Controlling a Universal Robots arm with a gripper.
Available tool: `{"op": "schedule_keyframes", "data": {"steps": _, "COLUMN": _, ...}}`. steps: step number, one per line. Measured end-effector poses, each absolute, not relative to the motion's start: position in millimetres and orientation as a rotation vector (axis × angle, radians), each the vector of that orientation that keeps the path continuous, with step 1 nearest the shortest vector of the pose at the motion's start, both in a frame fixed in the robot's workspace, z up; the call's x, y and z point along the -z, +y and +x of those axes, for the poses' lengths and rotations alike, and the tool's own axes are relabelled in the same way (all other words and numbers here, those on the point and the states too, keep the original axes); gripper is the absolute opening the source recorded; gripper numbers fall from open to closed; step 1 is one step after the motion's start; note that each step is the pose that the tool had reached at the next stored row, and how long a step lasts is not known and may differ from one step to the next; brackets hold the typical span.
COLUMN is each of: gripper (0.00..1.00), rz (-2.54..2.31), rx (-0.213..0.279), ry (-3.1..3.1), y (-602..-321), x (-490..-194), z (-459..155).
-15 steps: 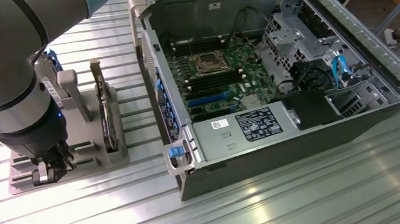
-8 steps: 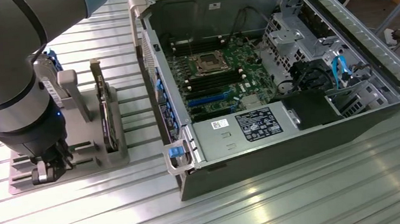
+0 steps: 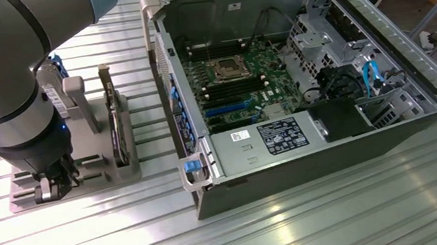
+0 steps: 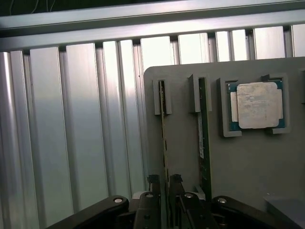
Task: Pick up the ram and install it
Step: 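Pick up the ram and move it above insertion slot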
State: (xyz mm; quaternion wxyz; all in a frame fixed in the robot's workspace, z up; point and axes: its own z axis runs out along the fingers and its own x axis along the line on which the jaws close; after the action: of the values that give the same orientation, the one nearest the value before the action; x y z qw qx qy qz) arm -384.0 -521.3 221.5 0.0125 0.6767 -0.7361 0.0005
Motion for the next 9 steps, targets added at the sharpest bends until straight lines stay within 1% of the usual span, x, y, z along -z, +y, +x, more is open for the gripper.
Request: {"op": "schedule_keyframes", "data": {"steps": 9, "gripper": 0.23, "rz": 2.109, "rx": -0.002, "ry": -2.295, "y": -519.2, "x": -221.3, "z": -384.1}}
